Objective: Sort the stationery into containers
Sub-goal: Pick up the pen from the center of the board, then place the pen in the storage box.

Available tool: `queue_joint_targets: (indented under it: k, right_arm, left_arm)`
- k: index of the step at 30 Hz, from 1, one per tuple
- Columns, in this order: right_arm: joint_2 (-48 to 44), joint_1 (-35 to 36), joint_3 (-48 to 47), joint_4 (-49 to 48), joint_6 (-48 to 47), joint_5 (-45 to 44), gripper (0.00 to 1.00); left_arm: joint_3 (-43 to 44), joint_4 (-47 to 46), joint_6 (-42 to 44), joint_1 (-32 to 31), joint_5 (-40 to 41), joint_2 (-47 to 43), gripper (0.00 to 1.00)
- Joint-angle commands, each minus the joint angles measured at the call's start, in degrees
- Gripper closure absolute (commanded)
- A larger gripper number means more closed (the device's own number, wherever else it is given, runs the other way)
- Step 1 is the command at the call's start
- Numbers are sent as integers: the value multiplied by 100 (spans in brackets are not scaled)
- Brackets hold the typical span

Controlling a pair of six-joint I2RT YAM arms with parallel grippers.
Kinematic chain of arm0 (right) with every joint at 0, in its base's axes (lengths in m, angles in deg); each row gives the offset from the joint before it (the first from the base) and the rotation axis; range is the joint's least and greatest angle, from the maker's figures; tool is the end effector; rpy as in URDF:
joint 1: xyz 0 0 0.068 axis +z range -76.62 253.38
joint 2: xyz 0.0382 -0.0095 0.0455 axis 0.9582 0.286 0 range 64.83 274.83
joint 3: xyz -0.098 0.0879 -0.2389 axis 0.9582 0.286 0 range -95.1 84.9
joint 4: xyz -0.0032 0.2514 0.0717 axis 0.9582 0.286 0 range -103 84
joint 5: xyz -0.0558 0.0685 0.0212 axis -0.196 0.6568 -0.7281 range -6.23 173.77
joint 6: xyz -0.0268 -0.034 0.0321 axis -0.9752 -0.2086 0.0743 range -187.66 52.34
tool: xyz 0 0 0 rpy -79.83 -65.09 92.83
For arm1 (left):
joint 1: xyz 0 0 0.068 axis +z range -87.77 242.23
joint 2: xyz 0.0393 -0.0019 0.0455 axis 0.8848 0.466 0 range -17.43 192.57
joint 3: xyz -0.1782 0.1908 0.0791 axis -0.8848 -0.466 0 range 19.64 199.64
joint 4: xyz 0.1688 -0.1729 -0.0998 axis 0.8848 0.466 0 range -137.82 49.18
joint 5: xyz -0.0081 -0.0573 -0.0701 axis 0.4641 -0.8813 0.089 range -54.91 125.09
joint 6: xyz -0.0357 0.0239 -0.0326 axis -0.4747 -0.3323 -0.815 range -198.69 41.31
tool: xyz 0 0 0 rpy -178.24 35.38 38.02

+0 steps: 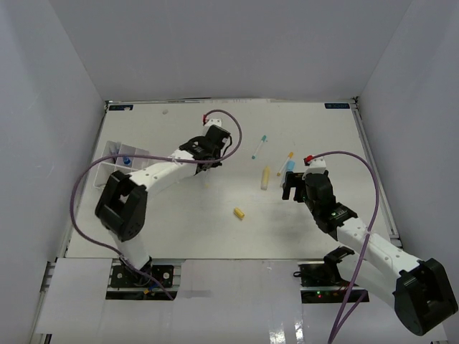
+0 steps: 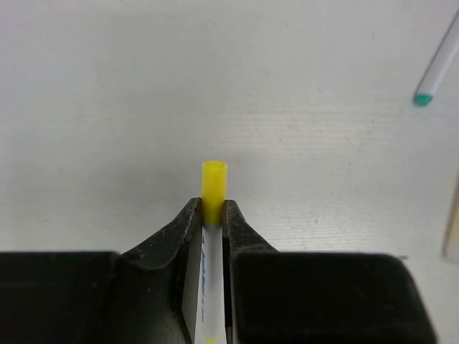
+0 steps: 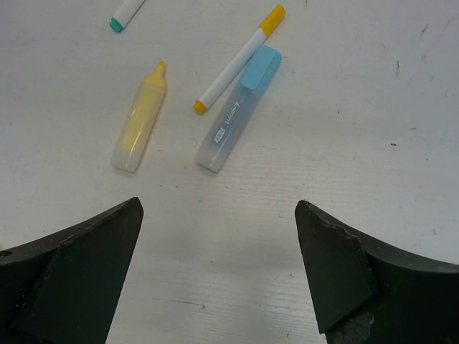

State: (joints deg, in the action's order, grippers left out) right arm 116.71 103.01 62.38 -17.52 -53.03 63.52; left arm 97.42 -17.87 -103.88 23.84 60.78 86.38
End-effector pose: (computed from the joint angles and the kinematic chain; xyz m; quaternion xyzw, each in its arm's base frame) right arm 0.1777 0.0870 0.2082 -0.0144 0.8348 0.0625 0.5468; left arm 0.3144 -0.2293 0.2283 0.0426 0.9336 0.0304 0.3545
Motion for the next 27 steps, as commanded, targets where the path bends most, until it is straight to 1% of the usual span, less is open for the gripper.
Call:
queue_joint_targets:
  k: [1,2,3,4,5,6,7,8,9,10,11,12,13,16,18,21,25,27]
  right_arm:
    - [-108,-36,90,-287,75,12,7]
    - [-125,-36,108,-304,75,21,7]
    - [-125,-45,117,-322,75,47,7]
    - [-134,-45,134,-339,83,74,7]
    - [-134,-53,152,-383,84,83,7]
    - [-134,-54,160,-392,92,109,7]
    - [-125,-62,169,-410,110,135,7]
    - [-117,-71,187,-419,110,153,7]
    - [-99,-71,187,-436,110,196,7]
    - [-108,-71,204,-454,119,206,7]
    - [-99,-80,213,-463,119,232,7]
    - [-99,-80,205,-463,119,223,7]
    - [-108,-71,205,-463,119,215,7]
    - [-160,-80,213,-463,110,206,7]
    - [-178,-89,222,-463,101,206,7]
    - [-169,-89,222,-480,92,214,7]
    - [-160,-80,231,-480,84,214,7]
    - [-143,-80,222,-480,84,214,7]
  left_arm:
    - [-700,-1244,732,375,814,-1396,100]
    - [-920,-1481,874,481,832,-1642,100]
    - [-1157,-2049,1032,612,832,-1871,100]
    - [-1647,-2360,1208,901,815,-2334,100]
    - [-1895,-2641,1540,1052,806,-2556,98]
    - [-2124,-3244,1691,1384,736,-2750,98]
    - [-2535,-3485,1832,1561,701,-3091,98]
    - [-2722,-3714,2112,1702,692,-3225,98]
    - [-2898,-4195,2245,1851,665,-3340,98]
    - [-3187,-4408,2368,2114,622,-3498,98]
    - [-3486,-4924,2665,2456,465,-3586,99]
    - [-3489,-5086,2712,2459,463,-3587,99]
    - [-3567,-5218,2747,2659,393,-3578,99]
    - [-3787,-5710,2774,2951,296,-3438,99]
    - [-3945,-6070,2695,3152,60,-3315,98]
    - [-4068,-6544,2677,3311,-56,-3070,99]
    - [-4104,-6722,2598,3426,-354,-2797,98]
    - [-4121,-6792,2580,3426,-468,-2682,96]
